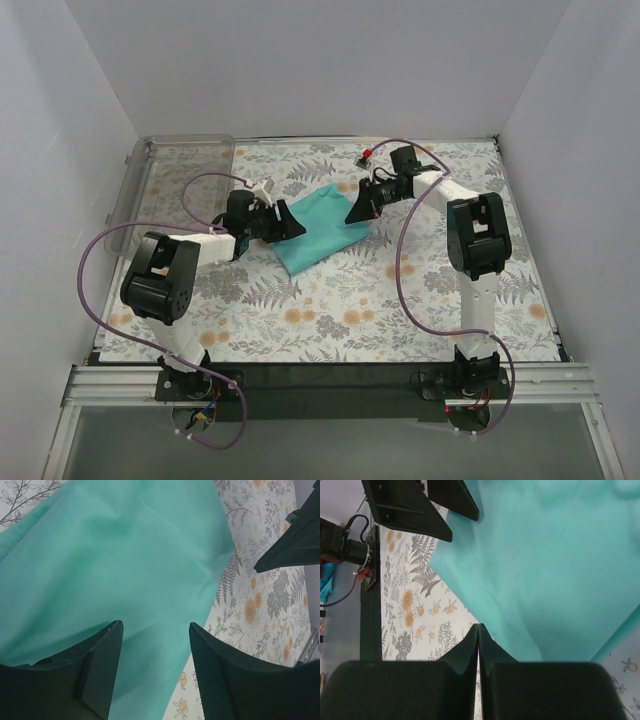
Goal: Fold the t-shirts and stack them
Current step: Fold the tshirt
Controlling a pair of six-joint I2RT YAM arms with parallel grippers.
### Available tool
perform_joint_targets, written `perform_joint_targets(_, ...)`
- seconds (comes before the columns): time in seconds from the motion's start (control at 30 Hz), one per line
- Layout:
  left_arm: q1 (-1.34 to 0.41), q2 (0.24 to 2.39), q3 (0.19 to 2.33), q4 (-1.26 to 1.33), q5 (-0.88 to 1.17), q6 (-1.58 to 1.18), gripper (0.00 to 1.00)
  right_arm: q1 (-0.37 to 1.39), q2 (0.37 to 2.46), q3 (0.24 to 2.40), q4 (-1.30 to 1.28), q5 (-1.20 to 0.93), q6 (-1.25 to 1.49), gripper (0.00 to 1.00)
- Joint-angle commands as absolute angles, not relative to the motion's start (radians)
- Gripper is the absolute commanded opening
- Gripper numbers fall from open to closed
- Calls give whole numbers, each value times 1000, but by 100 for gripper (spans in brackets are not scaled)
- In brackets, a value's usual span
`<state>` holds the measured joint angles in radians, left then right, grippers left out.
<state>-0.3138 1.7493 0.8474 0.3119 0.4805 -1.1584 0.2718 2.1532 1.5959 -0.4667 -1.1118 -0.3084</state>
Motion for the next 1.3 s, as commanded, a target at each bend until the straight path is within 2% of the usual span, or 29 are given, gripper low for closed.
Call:
perform_joint_targets(0.0, -288, 1781, 903, 345, 519, -1178, 52, 317, 2213, 1683, -419, -1100, -250, 6)
perform_joint_targets(0.43, -227, 1940, 1023, 289, 402, -1184, 51, 331, 2310, 1634, -416, -902, -196, 1)
perform_joint_targets(0.97, -215, 1974, 1200, 189, 318, -1094, 52, 305, 2246, 1546, -416, -874, -228, 1)
perform_joint_targets(1.2, -215, 1818, 1157, 258, 445, -1037, 52, 305, 2140, 1603, -426, -1024, -250, 1)
perform_joint_targets(1.27, -215, 1703, 1071, 276, 519, -1061, 52, 304, 2138, 1659, -425, -1070, -232, 1)
